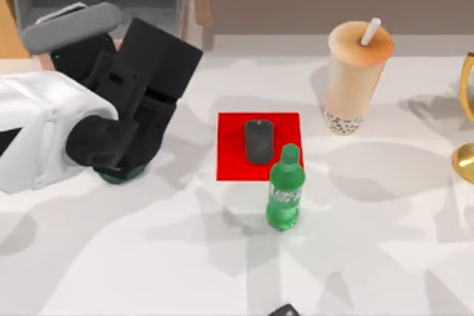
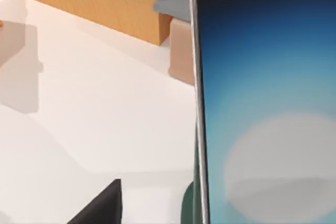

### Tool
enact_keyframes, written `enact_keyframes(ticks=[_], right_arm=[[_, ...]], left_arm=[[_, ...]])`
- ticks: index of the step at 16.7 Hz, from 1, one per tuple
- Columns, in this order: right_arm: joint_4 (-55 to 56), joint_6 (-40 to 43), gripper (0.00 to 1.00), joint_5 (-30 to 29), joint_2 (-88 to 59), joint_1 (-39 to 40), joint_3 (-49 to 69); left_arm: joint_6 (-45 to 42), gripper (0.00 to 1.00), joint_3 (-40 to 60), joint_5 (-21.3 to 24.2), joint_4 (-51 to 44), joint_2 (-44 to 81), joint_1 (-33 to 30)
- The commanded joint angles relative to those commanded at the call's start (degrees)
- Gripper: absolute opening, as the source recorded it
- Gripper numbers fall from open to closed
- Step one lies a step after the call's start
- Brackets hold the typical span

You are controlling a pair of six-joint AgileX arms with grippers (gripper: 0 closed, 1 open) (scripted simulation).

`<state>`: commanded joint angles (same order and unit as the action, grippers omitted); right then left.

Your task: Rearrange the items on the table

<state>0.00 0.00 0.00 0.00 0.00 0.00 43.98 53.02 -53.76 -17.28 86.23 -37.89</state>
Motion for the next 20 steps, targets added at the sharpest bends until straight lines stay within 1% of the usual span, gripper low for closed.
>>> enact_keyframes(ticks=[2,4,9,15,18,20], right_arm=[[0.00,0.00,1.00,0.00,0.00,0.00,0.00],[0.00,0.00,1.00,0.00,0.00,0.00,0.00],[0.00,0.00,1.00,0.00,0.00,0.00,0.00],[0.00,0.00,1.00,0.00,0.00,0.00,0.00],[0.00,0.00,1.00,0.00,0.00,0.00,0.00],[0.00,0.00,1.00,0.00,0.00,0.00,0.00]], left_arm=[[-2.42,1.00,-2.95,2.78,0.38,-2.64,0.43],[-5.90,1.00,-7.59,6.92,0.97,-6.72,1.44],[-17.32,1.00,-22.43,20.26,3.50,-21.85,6.71],[-31.29,1.00,-39.46,37.29,8.77,-48.38,18.26],[-36.71,1.00,-45.63,44.18,11.82,-62.62,25.18],[-39.57,1.00,-48.72,47.89,13.72,-71.43,29.58]])
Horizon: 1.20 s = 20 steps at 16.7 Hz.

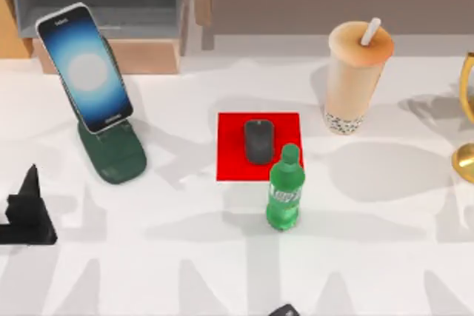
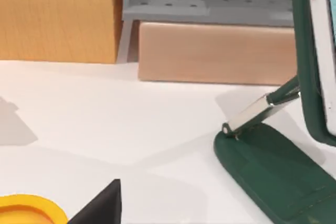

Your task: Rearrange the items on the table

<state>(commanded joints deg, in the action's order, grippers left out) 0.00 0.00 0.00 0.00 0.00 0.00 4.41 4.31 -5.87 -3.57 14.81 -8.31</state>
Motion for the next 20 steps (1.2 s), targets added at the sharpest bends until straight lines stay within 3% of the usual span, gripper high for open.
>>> enact_keyframes(ticks=[5,13,20], right_arm=[[0.00,0.00,1.00,0.00,0.00,0.00,0.00],[0.47,0.03,1.00,0.12,-0.53,0.53,0.18],[14.39,0.13,1.00,-1.33,-19.72,12.68,4.50]], left_arm=[[-4.05,1.00,-4.01,5.39,3.21,-13.41,7.50],[-4.41,1.00,-4.31,5.88,3.56,-14.81,8.31],[-4.41,1.00,-4.31,5.88,3.56,-14.81,8.31]])
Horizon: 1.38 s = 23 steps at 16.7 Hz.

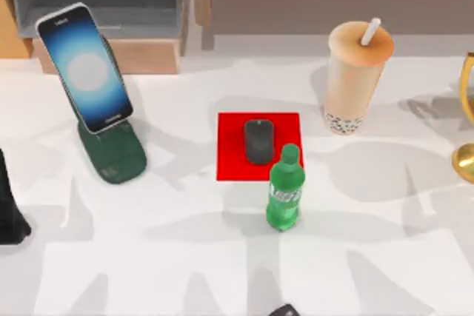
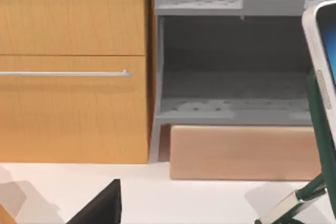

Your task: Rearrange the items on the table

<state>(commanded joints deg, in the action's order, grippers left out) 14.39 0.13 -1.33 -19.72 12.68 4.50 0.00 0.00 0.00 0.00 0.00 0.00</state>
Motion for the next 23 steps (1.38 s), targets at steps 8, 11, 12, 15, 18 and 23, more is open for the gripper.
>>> enact_keyframes(ticks=[8,11,12,15,18,23], right_arm=[[27.91,-0.41,1.00,-12.18,-43.21,15.07,8.92],[39.17,-0.48,1.00,-18.24,-60.77,18.76,13.43],[42.82,-0.49,1.00,-20.29,-66.40,19.64,15.07],[53.16,-0.46,1.00,-26.19,-81.86,21.24,20.28],[62.05,-0.34,1.00,-31.14,-93.93,21.90,25.77],[71.05,-0.05,1.00,-35.71,-103.92,22.24,32.78]], left_arm=[[0.00,1.00,0.00,0.00,0.00,0.00,0.00],[0.00,1.00,0.00,0.00,0.00,0.00,0.00],[0.00,1.00,0.00,0.00,0.00,0.00,0.00],[0.00,1.00,0.00,0.00,0.00,0.00,0.00],[0.00,1.00,0.00,0.00,0.00,0.00,0.00],[0.00,1.00,0.00,0.00,0.00,0.00,0.00]])
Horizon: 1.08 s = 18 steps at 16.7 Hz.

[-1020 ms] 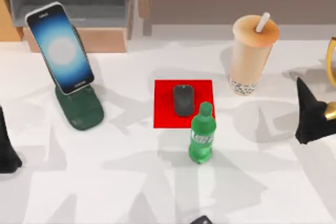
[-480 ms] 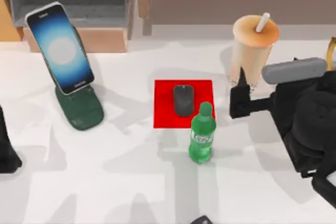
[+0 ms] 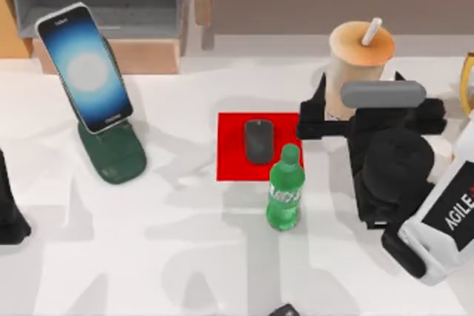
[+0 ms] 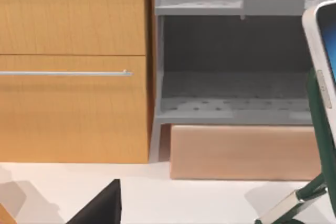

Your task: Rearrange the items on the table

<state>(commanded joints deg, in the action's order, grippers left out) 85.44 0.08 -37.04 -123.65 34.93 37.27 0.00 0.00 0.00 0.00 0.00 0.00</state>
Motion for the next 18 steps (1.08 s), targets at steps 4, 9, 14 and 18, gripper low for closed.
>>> enact_keyframes(ticks=[4,9,14,18], right_arm=[[0.50,0.02,1.00,-0.24,-0.49,0.01,0.44],[-0.72,0.03,1.00,0.79,-1.02,-1.03,2.22],[-3.38,0.08,1.00,2.75,-2.67,-3.00,6.57],[-3.38,0.08,0.92,2.75,-2.67,-3.00,6.57]], left_arm=[[0.00,1.00,0.00,0.00,0.00,0.00,0.00],[0.00,1.00,0.00,0.00,0.00,0.00,0.00],[0.00,1.00,0.00,0.00,0.00,0.00,0.00],[0.00,1.00,0.00,0.00,0.00,0.00,0.00]])
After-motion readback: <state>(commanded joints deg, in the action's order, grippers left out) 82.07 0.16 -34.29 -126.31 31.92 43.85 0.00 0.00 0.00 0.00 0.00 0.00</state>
